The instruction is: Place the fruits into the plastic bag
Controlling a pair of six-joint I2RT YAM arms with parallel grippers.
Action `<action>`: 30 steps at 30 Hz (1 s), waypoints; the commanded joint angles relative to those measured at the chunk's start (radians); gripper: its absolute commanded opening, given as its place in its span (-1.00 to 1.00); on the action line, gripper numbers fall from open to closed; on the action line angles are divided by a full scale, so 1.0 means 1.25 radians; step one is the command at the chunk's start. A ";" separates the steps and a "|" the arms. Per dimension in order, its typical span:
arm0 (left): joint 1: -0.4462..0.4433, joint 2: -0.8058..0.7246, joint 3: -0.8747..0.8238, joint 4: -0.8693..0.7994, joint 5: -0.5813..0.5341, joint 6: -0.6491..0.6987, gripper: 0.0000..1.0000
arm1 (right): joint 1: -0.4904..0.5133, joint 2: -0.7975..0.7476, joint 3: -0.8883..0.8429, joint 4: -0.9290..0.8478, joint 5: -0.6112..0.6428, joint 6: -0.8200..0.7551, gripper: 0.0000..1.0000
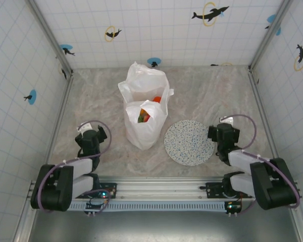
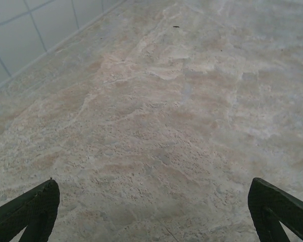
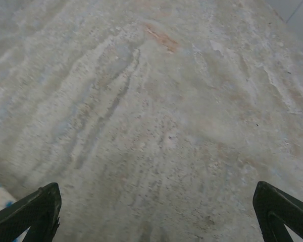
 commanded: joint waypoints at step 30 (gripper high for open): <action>0.093 0.251 -0.046 0.421 0.233 0.121 0.95 | -0.133 0.240 -0.126 0.587 -0.182 -0.020 1.00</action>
